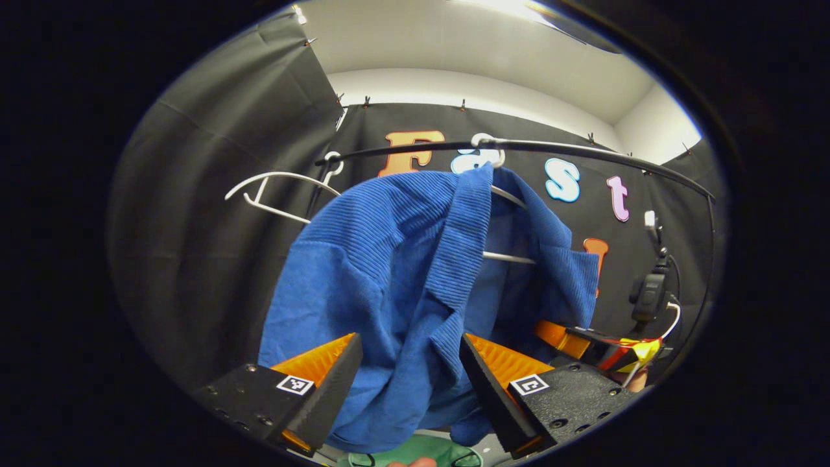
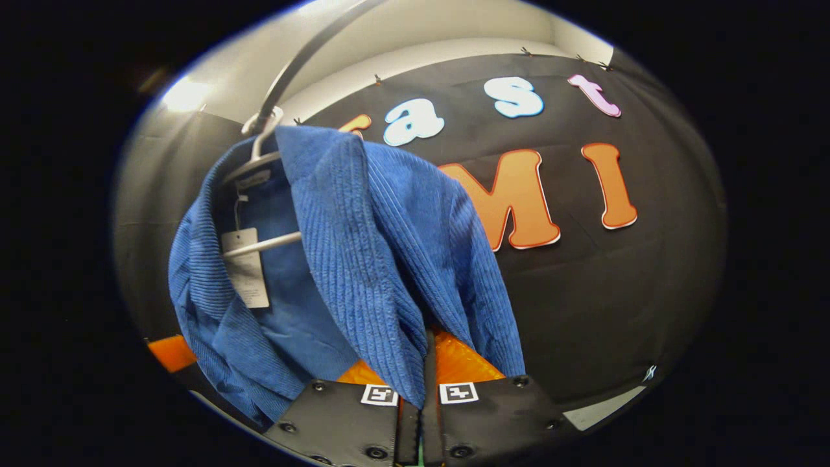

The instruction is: Grasp the clothes on the hanger with both hands and then place them into the laundry hamper below.

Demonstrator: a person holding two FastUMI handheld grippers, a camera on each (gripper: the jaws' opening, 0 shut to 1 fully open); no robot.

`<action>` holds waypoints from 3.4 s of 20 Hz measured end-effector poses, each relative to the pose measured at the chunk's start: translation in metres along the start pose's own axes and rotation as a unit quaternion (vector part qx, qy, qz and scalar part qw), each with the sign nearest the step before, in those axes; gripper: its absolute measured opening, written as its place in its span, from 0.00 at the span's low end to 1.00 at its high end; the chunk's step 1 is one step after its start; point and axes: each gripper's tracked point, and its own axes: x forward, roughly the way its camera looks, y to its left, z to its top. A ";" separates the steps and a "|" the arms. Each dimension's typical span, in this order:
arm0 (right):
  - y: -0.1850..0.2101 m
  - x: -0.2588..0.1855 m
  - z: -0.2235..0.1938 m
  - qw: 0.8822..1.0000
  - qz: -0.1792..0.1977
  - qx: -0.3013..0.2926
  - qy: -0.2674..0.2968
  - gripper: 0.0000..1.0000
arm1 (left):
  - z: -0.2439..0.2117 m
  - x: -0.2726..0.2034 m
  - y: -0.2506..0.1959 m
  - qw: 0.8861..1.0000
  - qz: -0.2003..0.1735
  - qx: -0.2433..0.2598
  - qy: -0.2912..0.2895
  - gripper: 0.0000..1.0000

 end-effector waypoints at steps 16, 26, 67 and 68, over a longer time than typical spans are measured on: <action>0.022 -0.093 0.109 0.989 0.090 -0.023 -0.113 0.14 | -0.022 0.080 -0.022 0.987 0.114 0.058 -0.094 0.92; 0.027 -0.091 0.099 0.990 0.096 -0.026 -0.104 0.10 | -0.034 0.067 0.008 0.977 0.130 0.149 -0.082 0.22; 0.023 -0.081 0.089 0.991 0.072 -0.029 -0.105 0.09 | 0.182 0.090 0.194 0.975 0.113 0.188 -0.029 0.01; 0.022 -0.081 0.090 0.992 0.070 -0.030 -0.105 0.09 | 0.166 0.093 0.196 0.978 0.113 0.175 -0.021 0.01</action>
